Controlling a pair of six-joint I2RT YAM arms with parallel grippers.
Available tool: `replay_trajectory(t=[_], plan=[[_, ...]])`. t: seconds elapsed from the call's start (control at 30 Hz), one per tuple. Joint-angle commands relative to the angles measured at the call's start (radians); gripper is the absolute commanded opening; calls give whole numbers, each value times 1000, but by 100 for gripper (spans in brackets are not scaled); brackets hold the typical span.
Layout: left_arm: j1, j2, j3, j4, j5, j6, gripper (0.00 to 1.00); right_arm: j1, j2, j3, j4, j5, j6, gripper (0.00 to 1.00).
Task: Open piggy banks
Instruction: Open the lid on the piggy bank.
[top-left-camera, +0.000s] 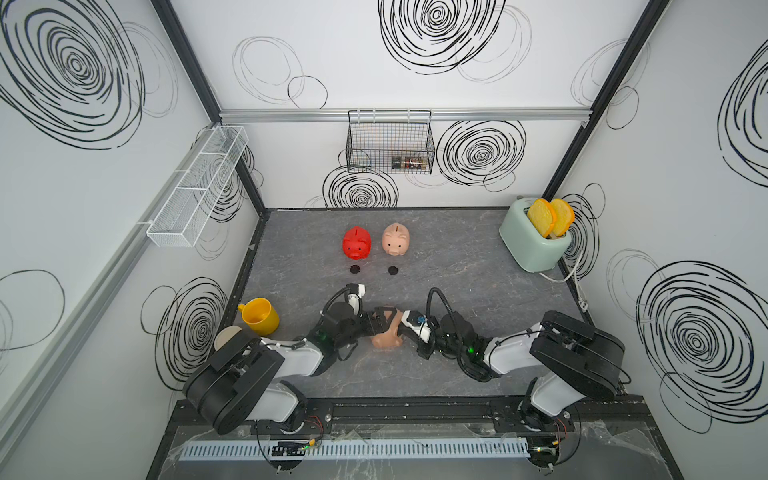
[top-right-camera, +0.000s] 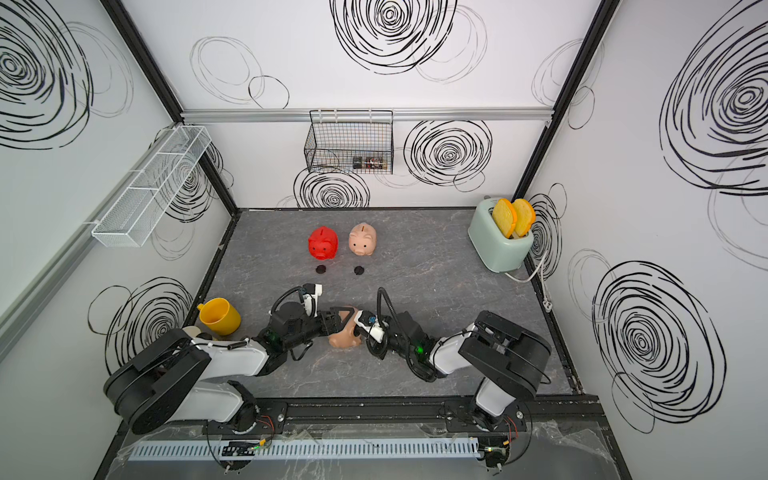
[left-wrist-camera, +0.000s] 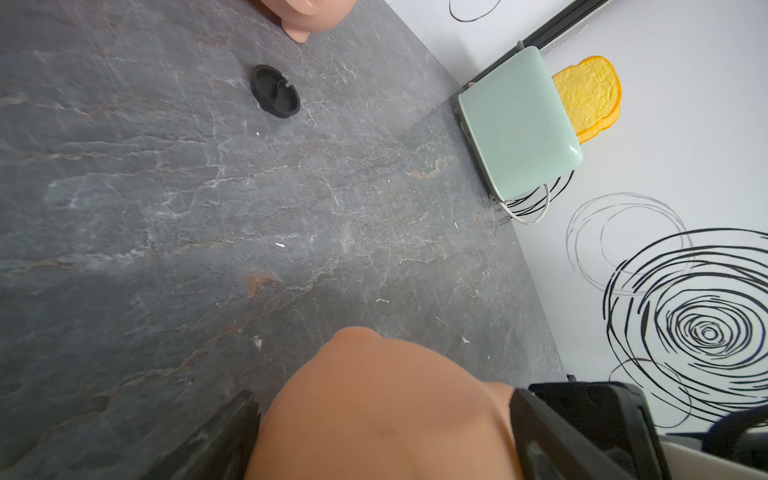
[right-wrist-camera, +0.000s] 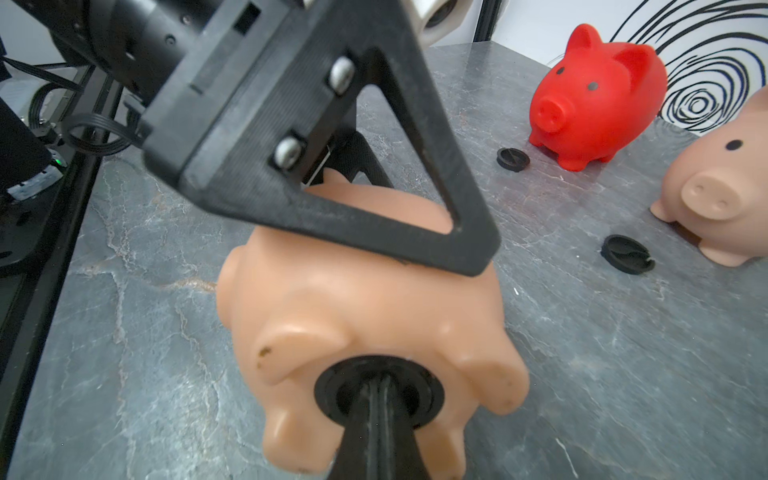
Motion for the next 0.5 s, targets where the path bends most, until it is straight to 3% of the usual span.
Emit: replay_trajectory(t=[0.0, 0.47], plan=[[-13, 50, -33, -200, 18, 23, 96, 11, -32, -18, -23, -22, -81, 0], [-13, 84, -39, -170, 30, 26, 96, 10, -93, -31, -79, 12, -200, 0]])
